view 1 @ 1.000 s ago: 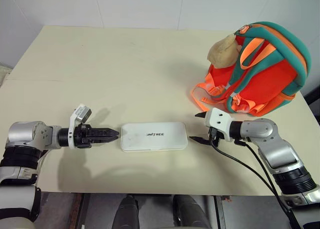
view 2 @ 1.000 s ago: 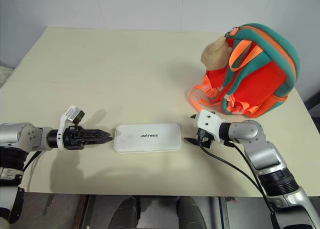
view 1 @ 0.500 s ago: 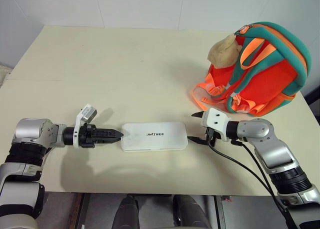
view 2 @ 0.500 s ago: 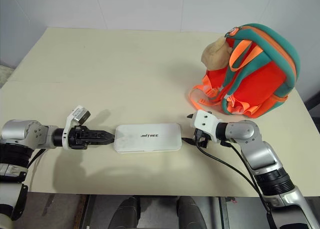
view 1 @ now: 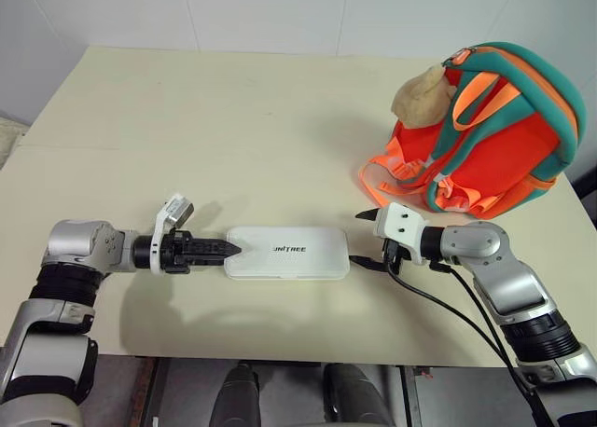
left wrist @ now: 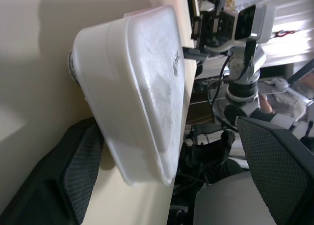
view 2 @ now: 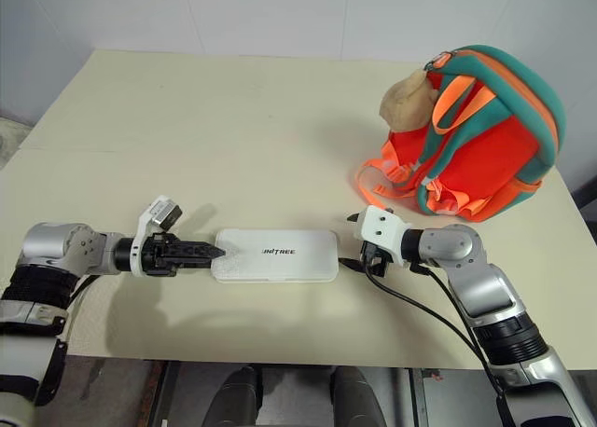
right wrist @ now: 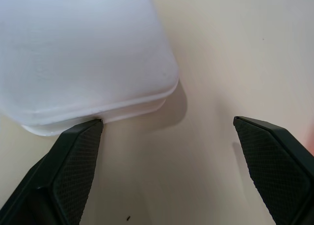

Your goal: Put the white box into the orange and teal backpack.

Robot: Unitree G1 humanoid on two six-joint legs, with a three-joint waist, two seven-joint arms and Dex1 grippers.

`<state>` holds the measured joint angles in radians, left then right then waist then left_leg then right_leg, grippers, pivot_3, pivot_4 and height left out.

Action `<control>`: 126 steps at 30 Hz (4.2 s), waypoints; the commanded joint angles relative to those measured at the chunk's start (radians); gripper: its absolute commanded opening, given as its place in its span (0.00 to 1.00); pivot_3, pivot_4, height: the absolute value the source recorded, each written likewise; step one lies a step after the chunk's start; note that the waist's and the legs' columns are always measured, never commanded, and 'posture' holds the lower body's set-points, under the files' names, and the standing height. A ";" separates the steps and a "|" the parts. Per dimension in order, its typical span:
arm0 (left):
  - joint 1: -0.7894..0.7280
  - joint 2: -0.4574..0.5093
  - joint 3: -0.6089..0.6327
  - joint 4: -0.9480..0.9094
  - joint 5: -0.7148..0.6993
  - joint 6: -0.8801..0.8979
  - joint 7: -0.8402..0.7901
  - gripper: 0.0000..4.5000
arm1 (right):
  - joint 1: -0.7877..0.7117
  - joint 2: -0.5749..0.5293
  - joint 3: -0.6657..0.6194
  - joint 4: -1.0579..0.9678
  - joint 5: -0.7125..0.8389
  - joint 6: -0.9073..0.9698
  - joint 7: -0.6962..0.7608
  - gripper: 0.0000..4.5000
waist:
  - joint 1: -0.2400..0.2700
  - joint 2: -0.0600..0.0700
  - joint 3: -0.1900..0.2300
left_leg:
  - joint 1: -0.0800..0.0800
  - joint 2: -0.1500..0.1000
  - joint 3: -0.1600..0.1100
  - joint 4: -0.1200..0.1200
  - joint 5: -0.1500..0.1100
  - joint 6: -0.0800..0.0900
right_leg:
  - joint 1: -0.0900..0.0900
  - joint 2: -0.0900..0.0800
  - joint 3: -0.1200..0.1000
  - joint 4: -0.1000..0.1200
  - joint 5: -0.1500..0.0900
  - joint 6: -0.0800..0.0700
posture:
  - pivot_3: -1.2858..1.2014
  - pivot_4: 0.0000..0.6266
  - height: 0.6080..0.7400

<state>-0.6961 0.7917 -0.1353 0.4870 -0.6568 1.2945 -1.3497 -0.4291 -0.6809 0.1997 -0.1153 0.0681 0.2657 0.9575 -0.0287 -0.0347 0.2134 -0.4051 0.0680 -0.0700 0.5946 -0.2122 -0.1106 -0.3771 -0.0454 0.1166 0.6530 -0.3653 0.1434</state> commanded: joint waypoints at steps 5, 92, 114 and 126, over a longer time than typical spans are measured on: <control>-0.039 -0.012 -0.023 0.074 0.037 -0.041 -0.044 0.99 | 0.015 -0.007 -0.015 -0.053 0.011 -0.001 0.003 1.00 | -0.001 0.000 0.000 | 0.000 0.000 0.000 0.000 0.000 0.000 | 0.000 0.000 0.000 0.000 0.000 0.000 | 0.52 0.24 1.00; 0.223 -0.393 0.824 -0.439 -0.426 0.216 0.759 0.29 | -0.238 0.313 -0.493 0.189 0.376 0.043 -0.539 0.57 | -0.023 0.001 0.001 | 0.000 -0.001 -0.001 -0.003 0.002 -0.003 | 0.000 -0.001 0.000 -0.001 0.000 0.001 | 0.52 0.24 1.00; 0.135 -0.089 0.756 -0.165 -0.357 -0.046 0.621 0.29 | -0.150 0.244 -0.442 -0.444 1.047 0.535 -0.445 0.00 | -0.027 0.002 0.001 | -0.001 0.000 -0.001 -0.013 0.002 -0.003 | -0.002 -0.001 0.000 -0.009 0.000 0.000 | 0.52 0.24 1.00; 0.052 0.029 0.659 -0.036 -0.278 -0.125 0.472 0.29 | -0.099 -0.051 -0.444 -0.566 1.446 0.651 -0.312 0.00 | -0.024 0.002 0.001 | -0.014 0.001 0.000 -0.011 0.002 -0.003 | -0.015 -0.002 -0.002 -0.007 -0.002 -0.002 | 0.52 0.24 1.00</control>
<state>-0.6231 0.7896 0.5179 0.4519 -0.9348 1.1936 -0.8334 -0.5311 -0.7006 -0.2101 -0.6478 1.4954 0.9200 0.5882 -0.0524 -0.0326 0.2147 -0.4202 0.0686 -0.0704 0.5851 -0.2104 -0.1136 -0.3932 -0.0471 0.1149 0.6468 -0.3668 0.1422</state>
